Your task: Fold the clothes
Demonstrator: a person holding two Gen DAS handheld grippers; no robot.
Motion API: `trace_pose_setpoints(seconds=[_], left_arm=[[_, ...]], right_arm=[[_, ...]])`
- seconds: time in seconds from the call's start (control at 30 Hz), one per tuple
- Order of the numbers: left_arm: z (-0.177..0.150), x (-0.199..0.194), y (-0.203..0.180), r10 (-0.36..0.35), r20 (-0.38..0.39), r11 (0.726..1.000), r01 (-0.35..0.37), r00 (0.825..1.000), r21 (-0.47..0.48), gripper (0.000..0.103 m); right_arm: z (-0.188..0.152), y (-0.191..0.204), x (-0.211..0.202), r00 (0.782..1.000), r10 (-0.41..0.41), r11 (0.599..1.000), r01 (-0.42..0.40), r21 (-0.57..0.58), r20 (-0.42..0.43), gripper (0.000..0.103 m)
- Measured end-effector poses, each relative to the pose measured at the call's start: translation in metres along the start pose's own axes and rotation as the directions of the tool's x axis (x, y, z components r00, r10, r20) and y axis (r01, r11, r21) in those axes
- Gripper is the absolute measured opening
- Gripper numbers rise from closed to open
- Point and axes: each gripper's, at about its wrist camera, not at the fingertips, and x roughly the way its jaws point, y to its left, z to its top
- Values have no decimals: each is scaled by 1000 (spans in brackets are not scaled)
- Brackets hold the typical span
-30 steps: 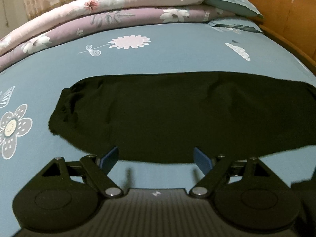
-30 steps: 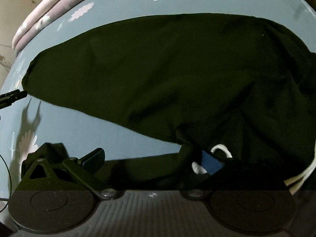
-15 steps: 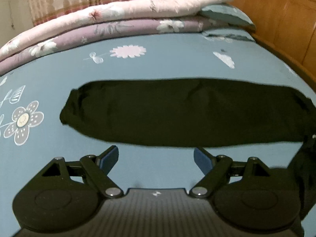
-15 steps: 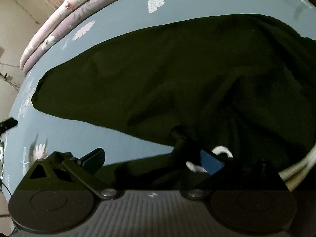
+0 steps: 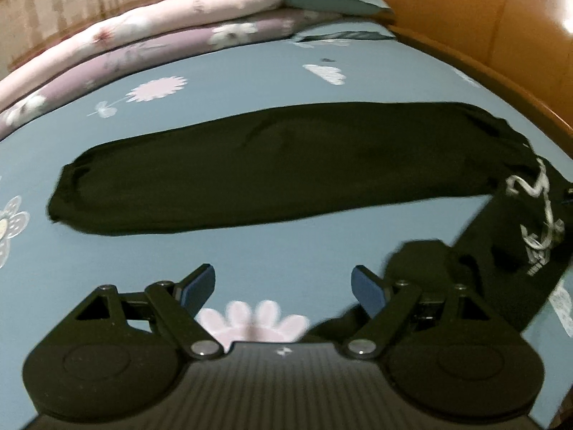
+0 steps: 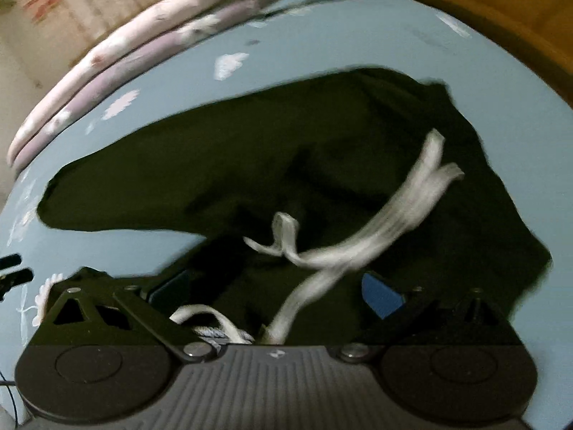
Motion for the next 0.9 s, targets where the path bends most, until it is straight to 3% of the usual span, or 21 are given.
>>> trace_pose_setpoints(seconds=[0.1, 0.53, 0.9], left_arm=[[-6, 4, -18, -27, -22, 999, 28, 999, 35, 83], [-20, 10, -42, -69, -109, 995, 75, 992, 58, 83], [-16, 10, -44, -70, -110, 996, 76, 991, 49, 83]], right_arm=[[-17, -19, 7, 1000, -15, 998, 16, 61, -12, 103], [-49, -32, 7, 990, 0, 992, -18, 126, 141, 103], [-82, -80, -44, 989, 25, 923, -79, 377, 147, 103]])
